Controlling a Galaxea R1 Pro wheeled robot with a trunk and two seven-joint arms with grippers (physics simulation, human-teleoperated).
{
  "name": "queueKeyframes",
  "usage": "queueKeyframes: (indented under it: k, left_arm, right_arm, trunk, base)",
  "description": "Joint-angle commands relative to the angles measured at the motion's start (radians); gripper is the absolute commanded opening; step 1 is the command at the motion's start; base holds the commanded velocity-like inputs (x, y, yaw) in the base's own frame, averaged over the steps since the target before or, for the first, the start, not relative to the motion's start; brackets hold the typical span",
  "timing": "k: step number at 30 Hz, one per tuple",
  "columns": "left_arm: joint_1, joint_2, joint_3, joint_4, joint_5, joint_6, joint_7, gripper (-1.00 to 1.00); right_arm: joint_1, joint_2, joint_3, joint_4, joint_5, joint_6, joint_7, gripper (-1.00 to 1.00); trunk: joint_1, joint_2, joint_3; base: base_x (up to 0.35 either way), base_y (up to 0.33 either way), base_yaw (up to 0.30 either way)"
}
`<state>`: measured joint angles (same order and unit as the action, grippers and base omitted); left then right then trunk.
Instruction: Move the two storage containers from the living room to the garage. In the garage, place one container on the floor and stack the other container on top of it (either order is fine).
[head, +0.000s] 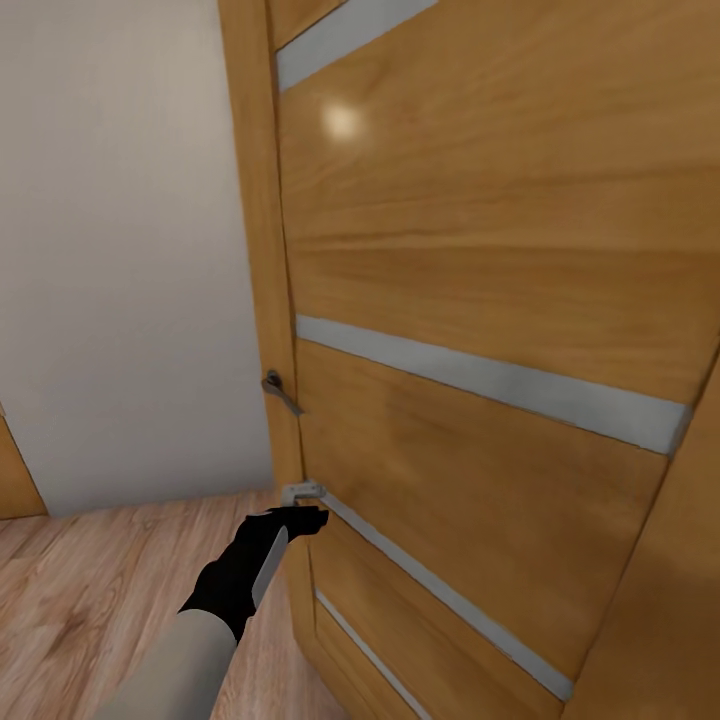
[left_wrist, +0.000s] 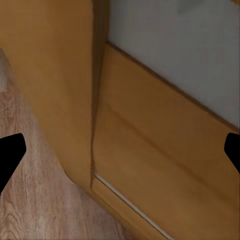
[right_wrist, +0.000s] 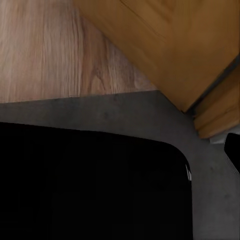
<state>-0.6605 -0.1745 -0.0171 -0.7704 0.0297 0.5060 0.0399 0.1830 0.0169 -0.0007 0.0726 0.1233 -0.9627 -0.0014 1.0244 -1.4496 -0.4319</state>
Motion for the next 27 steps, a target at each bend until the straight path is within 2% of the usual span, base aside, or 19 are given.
queueKeyframes:
  k: [1,19,27]
  left_arm:
    - [-0.001,0.0,-0.001,-0.003,0.004,0.005,0.003,1.0]
    - [-0.001,0.0,-0.001,-0.003,0.004,0.005,0.003,1.0]
    - [-0.001,0.0,-0.001,-0.003,0.004,0.005,0.003,1.0]
  right_arm:
    - [0.0,0.0,-0.001,0.001,0.003,-0.004,0.0,1.0]
    - [0.0,0.0,-0.001,0.001,0.004,-0.002,0.001,1.0]
    - [-0.001,0.0,-0.001,0.001,0.004,-0.002,0.001,1.0]
  trunk:
    - [0.001,0.0,-0.001]
    - [0.001,0.0,-0.001]
    - [0.001,0.0,-0.001]
  base:
    - [0.197,0.0,0.0]
    - [0.02,0.0,0.0]
    - [0.249,0.0,0.0]
